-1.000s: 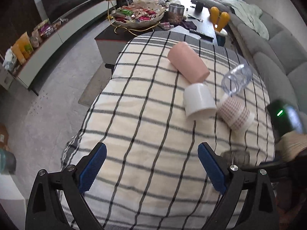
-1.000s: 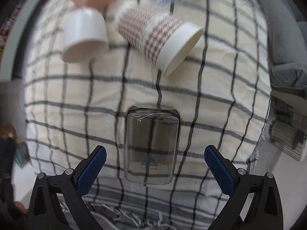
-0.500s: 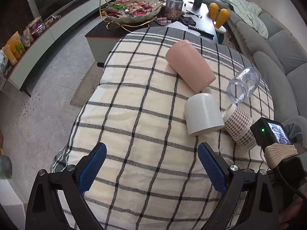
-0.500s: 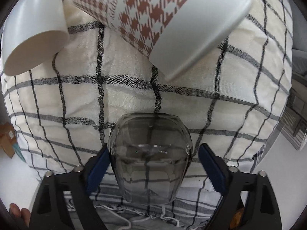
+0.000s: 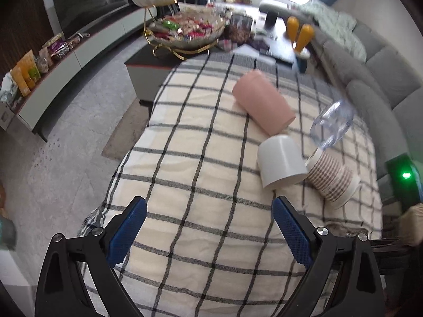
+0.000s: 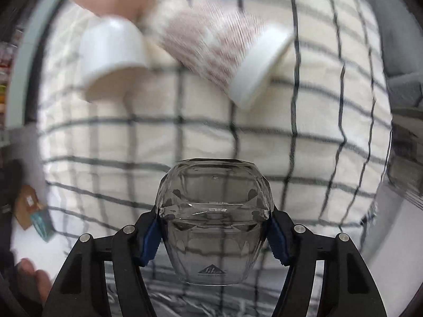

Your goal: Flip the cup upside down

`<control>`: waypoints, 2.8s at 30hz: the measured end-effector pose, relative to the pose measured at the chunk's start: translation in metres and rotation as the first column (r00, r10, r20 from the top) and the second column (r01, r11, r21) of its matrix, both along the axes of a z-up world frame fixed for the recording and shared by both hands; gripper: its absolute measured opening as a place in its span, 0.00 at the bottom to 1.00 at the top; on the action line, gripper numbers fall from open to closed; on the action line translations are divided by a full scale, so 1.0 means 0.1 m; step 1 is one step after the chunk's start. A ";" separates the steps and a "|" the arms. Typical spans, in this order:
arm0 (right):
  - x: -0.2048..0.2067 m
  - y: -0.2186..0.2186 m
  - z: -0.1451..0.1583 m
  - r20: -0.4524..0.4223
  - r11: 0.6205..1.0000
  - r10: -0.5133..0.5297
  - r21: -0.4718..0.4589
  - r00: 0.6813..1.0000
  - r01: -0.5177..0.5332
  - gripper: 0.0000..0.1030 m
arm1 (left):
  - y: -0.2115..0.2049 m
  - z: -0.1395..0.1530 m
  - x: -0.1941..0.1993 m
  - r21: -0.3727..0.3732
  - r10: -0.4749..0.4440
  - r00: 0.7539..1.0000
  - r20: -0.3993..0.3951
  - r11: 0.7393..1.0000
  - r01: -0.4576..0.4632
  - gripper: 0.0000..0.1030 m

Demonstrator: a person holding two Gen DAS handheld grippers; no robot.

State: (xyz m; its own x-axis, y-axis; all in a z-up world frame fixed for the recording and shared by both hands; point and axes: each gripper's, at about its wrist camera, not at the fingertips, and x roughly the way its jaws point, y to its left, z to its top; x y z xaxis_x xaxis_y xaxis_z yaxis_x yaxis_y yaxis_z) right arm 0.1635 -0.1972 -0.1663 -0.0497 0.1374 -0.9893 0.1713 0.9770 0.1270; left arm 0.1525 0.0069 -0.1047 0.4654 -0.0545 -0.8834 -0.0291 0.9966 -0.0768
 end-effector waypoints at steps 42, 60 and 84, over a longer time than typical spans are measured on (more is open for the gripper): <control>-0.84 0.11 0.00 0.787 0.950 0.004 -0.196 0.617 0.244 0.83 | 0.01 -0.46 -0.59 0.042 -0.048 0.964 0.262 0.998 0.038 0.97; -1.63 0.01 1.41 0.866 0.918 0.073 -0.252 0.495 0.306 0.98 | -0.11 0.62 -1.07 0.073 -0.054 0.896 0.442 0.997 0.024 1.00; -1.90 -0.06 1.68 0.877 0.932 0.030 -0.198 0.480 0.303 0.99 | -0.11 1.00 -1.41 0.083 -0.061 0.871 0.488 0.996 0.023 1.00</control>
State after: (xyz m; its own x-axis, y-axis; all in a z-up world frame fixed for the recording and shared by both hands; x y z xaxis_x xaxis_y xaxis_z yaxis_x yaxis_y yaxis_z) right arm -0.0262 -0.2031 0.0015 0.8324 -0.2299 -0.5042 0.2735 0.9618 0.0129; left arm 0.0110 -0.0037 -0.0049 0.8378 -0.0282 -0.5453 0.0352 0.9994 0.0023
